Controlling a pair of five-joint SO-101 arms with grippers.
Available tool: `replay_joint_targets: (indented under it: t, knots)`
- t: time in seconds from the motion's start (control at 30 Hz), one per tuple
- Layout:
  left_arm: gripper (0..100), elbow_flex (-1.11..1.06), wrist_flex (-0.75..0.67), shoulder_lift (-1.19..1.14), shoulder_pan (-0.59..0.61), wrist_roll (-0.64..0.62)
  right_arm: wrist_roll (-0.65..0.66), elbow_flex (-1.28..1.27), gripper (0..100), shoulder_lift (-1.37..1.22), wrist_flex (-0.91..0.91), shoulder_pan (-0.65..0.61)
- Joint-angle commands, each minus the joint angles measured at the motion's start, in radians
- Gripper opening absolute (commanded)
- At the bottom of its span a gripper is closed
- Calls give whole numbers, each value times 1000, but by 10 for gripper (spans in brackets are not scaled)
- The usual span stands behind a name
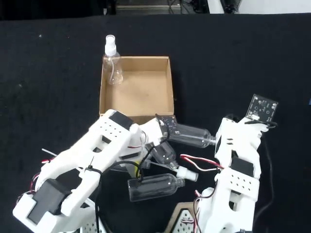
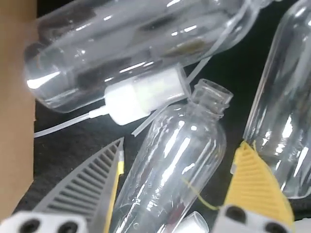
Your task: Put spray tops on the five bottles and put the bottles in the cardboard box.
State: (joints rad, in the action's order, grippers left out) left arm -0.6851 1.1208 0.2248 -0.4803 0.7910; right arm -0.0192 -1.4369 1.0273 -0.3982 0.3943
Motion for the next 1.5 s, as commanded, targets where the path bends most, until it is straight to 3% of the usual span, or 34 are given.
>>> replay_joint_targets:
  t: [0.0, 0.33, 0.57, 0.77, 0.97, 1.3, 1.47]
  knots:
    - [336, 54, -11, 9, -38, 0, 11, 4, 11, 19, 26, 17]
    - [335, 41, -3, 6, -15, 54, 11, 1, 11, 19, 28, 18]
    - [255, 7, -11, 9, -35, 51, 11, 1, 11, 19, 28, 18]
    - [246, 10, 2, 18, -36, 51, 11, 1, 11, 19, 28, 20]
    - [246, 105, 161, 18, -25, 54, 11, 1, 11, 19, 28, 18]
    - [246, 325, 407, 18, 120, 57, 11, 1, 11, 19, 28, 18]
    - [246, 334, 387, 8, 179, 55, 11, 1, 11, 19, 28, 17]
